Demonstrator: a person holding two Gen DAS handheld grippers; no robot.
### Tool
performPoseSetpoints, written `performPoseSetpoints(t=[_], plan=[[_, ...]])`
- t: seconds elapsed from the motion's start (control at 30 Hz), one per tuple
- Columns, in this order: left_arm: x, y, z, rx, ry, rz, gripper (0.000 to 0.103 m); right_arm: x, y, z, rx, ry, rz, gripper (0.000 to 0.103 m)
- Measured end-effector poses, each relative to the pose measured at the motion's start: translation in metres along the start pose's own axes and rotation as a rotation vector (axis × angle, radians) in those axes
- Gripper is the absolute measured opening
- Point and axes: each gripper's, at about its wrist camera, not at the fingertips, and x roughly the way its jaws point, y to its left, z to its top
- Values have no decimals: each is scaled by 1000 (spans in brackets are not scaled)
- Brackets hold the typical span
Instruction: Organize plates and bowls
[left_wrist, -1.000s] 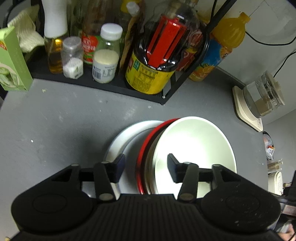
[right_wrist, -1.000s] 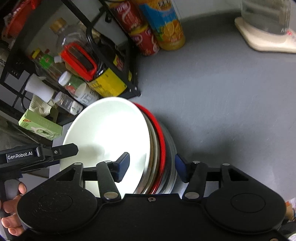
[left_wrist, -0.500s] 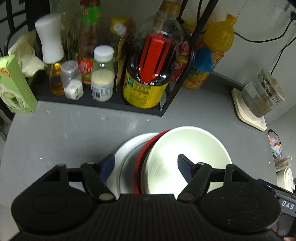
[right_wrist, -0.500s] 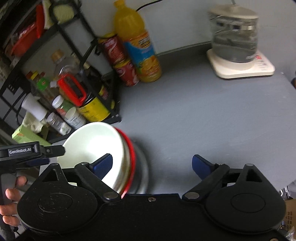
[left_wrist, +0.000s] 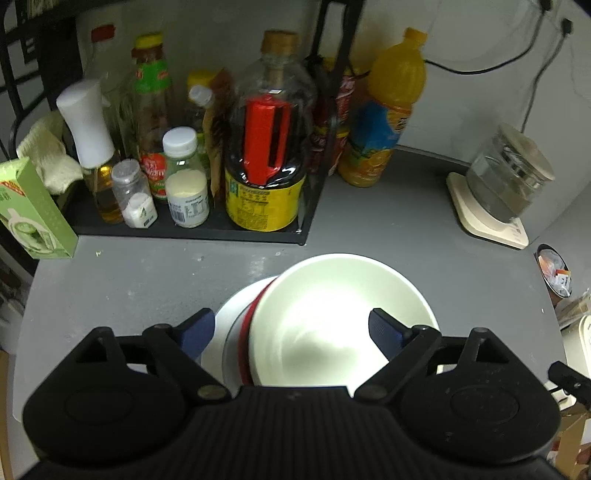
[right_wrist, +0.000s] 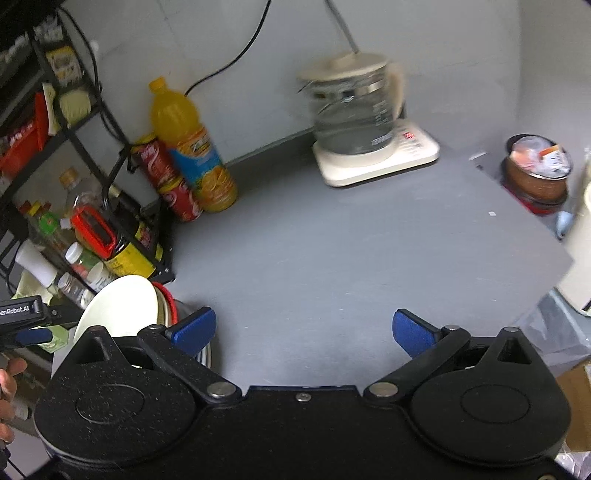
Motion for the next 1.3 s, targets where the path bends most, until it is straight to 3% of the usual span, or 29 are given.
performPoseSetpoints(t=[0.23, 0.67, 1.3], plan=[[-41, -12, -33, 41, -36, -28, 90, -51, -24, -26, 20, -48, -36, 103], [-118, -22, -107, 123, -73, -89, 90, -142, -32, -88, 19, -133, -79, 103], [-185, -10, -171, 186, -137, -132, 102, -205, -20, -131, -32, -186, -96, 103]])
